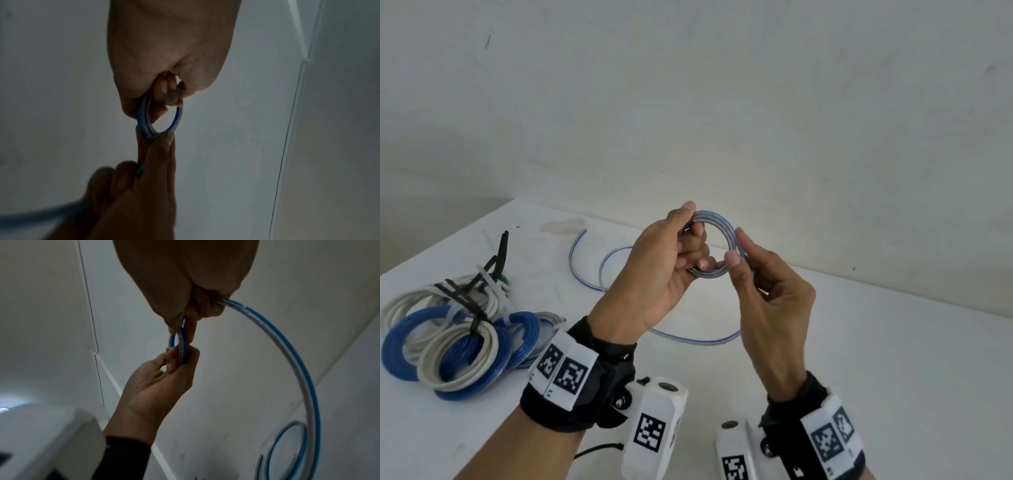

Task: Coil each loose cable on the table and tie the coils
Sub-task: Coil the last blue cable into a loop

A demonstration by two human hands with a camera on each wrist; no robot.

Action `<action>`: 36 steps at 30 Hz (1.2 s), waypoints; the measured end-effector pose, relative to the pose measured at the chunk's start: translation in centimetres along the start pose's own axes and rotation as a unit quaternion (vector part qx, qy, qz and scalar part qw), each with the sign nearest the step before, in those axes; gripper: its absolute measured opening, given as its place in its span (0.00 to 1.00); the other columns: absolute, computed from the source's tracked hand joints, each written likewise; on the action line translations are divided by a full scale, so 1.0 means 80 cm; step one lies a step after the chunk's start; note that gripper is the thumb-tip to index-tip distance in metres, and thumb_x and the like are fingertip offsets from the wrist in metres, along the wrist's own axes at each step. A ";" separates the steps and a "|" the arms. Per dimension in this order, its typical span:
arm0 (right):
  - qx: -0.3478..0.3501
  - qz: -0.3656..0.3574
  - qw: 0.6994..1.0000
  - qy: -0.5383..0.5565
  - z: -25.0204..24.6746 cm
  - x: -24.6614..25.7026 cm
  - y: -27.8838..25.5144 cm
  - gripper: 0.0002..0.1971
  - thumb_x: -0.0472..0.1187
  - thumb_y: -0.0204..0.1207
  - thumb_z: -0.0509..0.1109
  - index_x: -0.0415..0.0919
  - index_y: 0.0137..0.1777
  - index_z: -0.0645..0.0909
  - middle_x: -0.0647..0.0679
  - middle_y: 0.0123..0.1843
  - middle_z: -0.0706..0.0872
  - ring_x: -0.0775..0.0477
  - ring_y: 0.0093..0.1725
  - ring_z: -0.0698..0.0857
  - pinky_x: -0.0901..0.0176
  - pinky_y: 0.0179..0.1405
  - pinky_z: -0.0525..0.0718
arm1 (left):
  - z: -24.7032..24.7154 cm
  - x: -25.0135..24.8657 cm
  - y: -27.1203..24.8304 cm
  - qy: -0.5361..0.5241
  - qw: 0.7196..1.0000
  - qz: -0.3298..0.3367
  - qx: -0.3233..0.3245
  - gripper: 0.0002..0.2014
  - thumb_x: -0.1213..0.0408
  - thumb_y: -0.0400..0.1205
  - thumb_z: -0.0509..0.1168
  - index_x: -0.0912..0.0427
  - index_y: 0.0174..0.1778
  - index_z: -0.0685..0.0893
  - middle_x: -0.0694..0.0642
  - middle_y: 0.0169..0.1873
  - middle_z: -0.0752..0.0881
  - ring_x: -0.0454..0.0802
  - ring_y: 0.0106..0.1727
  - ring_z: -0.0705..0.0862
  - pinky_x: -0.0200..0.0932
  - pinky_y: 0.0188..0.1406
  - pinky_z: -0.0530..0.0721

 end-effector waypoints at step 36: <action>0.112 -0.003 0.988 -0.109 -0.047 0.026 0.034 0.11 0.41 0.83 0.72 0.52 0.63 0.87 0.51 0.39 0.94 0.60 0.37 0.87 0.70 0.40 0.79 | -0.031 -0.018 -0.013 0.303 0.944 0.014 0.125 0.11 0.69 0.81 0.71 0.62 0.59 0.90 0.63 0.45 0.94 0.57 0.46 0.94 0.42 0.44 0.92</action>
Point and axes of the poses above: each hand's wrist, its own y-axis towards the middle knuckle, its own z-axis out of the palm, x = y × z, the point moved 1 cm from there along y, towards the middle knuckle
